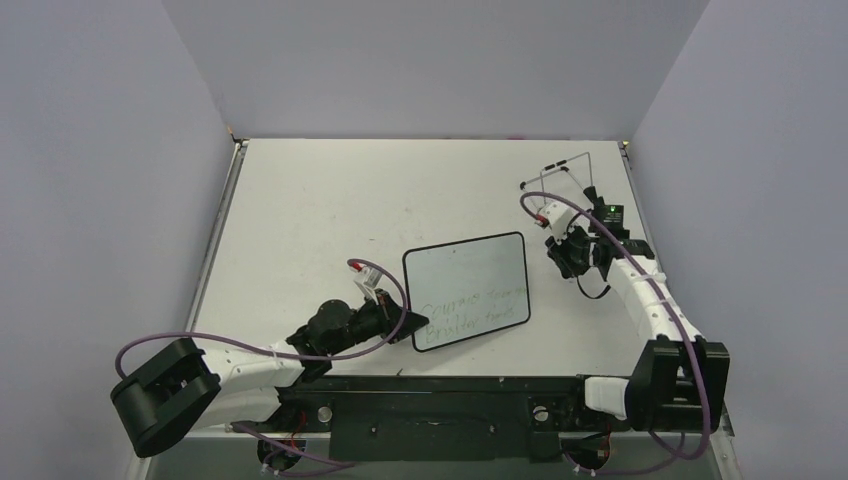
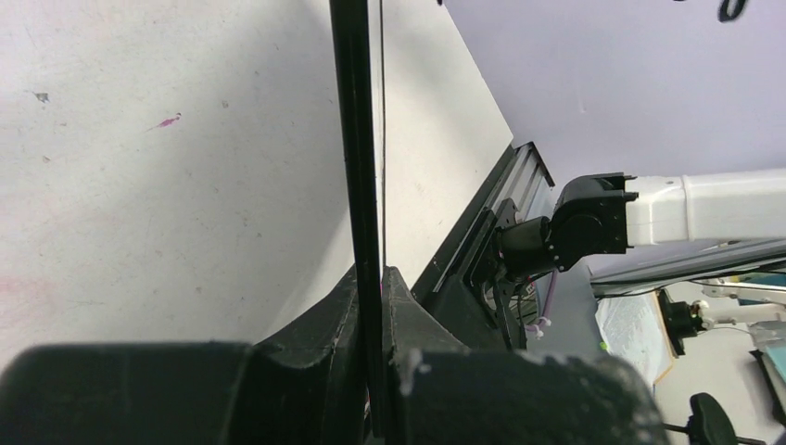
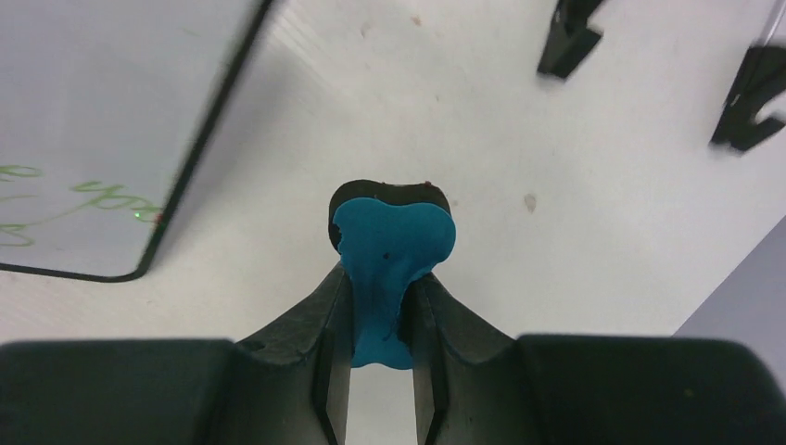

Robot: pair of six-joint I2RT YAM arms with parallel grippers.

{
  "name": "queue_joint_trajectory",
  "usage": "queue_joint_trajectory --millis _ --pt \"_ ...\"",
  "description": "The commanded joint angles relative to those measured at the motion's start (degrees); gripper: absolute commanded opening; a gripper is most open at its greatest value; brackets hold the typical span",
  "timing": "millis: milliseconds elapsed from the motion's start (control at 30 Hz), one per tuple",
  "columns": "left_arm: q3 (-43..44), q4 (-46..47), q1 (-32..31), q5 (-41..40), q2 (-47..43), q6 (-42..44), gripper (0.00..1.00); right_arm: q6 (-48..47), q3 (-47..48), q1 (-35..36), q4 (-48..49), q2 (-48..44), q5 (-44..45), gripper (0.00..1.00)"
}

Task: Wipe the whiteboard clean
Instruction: Place the whiteboard eraser at the corner of the board.

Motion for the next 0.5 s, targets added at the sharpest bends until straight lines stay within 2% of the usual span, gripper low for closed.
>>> queue_joint_trajectory --millis 0,233,467 --pt "1.35 0.85 -0.22 -1.94 -5.12 5.01 0.00 9.68 1.12 -4.81 -3.31 7.27 5.25 0.02" --pt "1.70 -0.94 -1.84 -3.55 -7.50 9.55 0.00 11.62 0.66 -5.46 -3.63 15.19 11.49 0.12" --pt "1.66 0.15 -2.84 -4.31 -6.31 10.92 0.00 12.20 3.52 -5.00 -5.46 19.85 11.62 0.40"
